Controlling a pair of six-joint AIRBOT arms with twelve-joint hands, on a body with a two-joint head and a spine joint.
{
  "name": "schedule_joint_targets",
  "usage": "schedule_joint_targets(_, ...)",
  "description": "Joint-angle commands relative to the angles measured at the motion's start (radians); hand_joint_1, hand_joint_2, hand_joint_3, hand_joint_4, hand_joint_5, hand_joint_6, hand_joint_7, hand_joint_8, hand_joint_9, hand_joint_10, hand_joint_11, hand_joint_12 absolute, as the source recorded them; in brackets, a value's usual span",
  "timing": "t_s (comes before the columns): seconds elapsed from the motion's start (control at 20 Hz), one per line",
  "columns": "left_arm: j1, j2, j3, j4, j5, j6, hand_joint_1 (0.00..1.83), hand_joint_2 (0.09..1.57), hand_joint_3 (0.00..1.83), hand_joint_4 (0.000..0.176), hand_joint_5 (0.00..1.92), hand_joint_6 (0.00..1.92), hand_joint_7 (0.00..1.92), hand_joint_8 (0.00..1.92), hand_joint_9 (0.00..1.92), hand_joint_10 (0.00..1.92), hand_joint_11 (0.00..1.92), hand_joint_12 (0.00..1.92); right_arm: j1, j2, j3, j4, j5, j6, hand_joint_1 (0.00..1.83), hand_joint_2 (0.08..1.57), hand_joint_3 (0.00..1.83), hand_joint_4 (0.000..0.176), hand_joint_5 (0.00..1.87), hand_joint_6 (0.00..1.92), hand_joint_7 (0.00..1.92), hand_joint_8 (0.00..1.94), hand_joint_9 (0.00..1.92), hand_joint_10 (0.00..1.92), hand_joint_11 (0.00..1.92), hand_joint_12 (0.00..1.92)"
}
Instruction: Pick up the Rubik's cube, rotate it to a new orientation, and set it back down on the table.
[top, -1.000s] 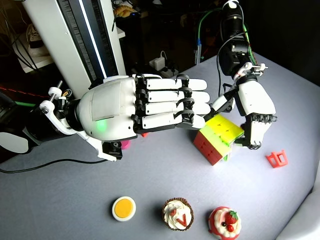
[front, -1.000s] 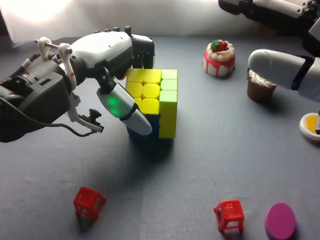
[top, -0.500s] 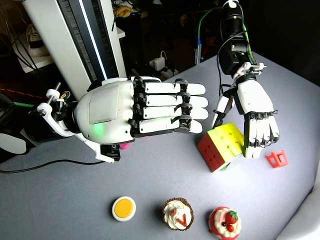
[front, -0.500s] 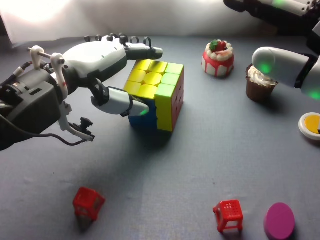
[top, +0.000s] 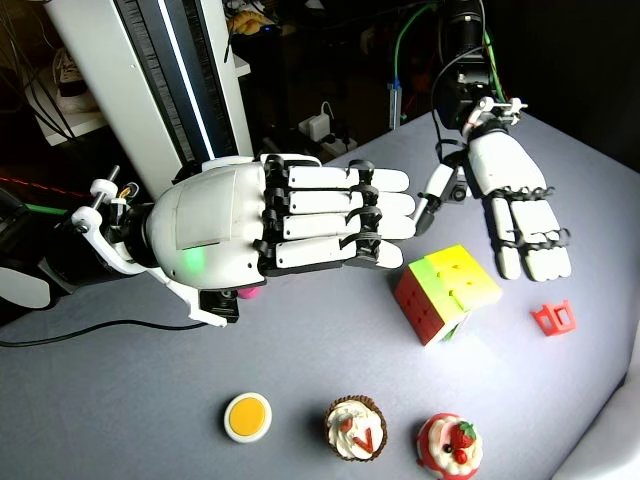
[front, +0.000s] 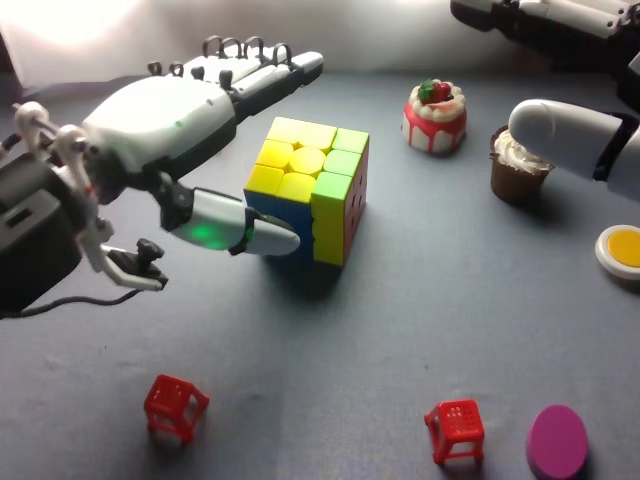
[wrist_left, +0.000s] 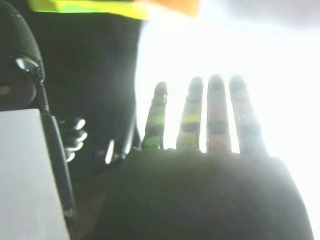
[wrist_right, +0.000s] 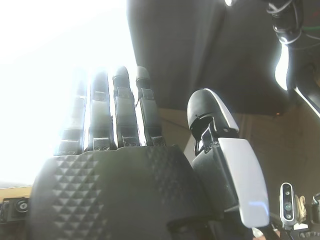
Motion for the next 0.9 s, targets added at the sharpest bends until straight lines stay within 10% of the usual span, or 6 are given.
schedule_joint_targets(0.0, -0.002, 0.020, -0.007, -0.005, -0.189, -0.006, 0.60, 0.95, 0.03, 0.139, 0.00, 0.00, 0.00, 0.00, 0.00, 0.00, 0.00, 0.00, 0.007, 0.003, -0.003, 0.029, 0.127, 0.006, 0.00, 1.43, 0.00, 0.000, 0.23, 0.01, 0.25, 0.00, 0.13, 0.28, 0.00, 0.72)
schedule_joint_targets(0.1, 0.024, 0.061, -0.047, 0.006, -0.282, -0.005, 0.21, 1.00, 0.01, 0.123, 0.00, 0.00, 0.00, 0.00, 0.00, 0.00, 0.00, 0.00, 0.002, 0.013, -0.011, 0.034, 0.126, 0.006, 0.00, 1.43, 0.00, 0.000, 0.14, 0.00, 0.14, 0.01, 0.06, 0.21, 0.00, 0.33)
schedule_joint_targets(0.2, 0.042, 0.086, -0.071, 0.006, -0.343, -0.002, 0.01, 0.93, 0.00, 0.172, 0.00, 0.00, 0.00, 0.00, 0.00, 0.00, 0.00, 0.00, -0.006, 0.020, -0.015, 0.043, 0.126, 0.006, 0.00, 1.41, 0.00, 0.000, 0.05, 0.01, 0.03, 0.01, 0.01, 0.07, 0.00, 0.01)
schedule_joint_targets(0.3, 0.059, 0.108, -0.090, 0.007, -0.391, 0.001, 0.00, 0.92, 0.00, 0.096, 0.00, 0.00, 0.00, 0.00, 0.00, 0.00, 0.00, 0.00, -0.014, 0.025, -0.016, 0.054, 0.126, 0.006, 0.00, 1.40, 0.00, 0.000, 0.03, 0.01, 0.00, 0.00, 0.00, 0.00, 0.00, 0.00)
schedule_joint_targets(0.45, 0.093, 0.142, -0.117, -0.004, -0.474, 0.003, 0.00, 0.96, 0.00, 0.083, 0.00, 0.00, 0.00, 0.00, 0.00, 0.00, 0.00, 0.00, -0.020, 0.034, -0.018, 0.070, 0.126, 0.006, 0.00, 1.36, 0.00, 0.000, 0.00, 0.00, 0.00, 0.00, 0.00, 0.00, 0.00, 0.00)
schedule_joint_targets(0.85, 0.157, 0.207, -0.174, -0.049, -0.633, 0.021, 0.00, 1.03, 0.01, 0.155, 0.00, 0.00, 0.00, 0.00, 0.00, 0.00, 0.00, 0.00, -0.024, 0.074, -0.057, 0.101, 0.181, 0.006, 0.00, 1.33, 0.00, 0.000, 0.00, 0.00, 0.00, 0.00, 0.00, 0.00, 0.00, 0.00)
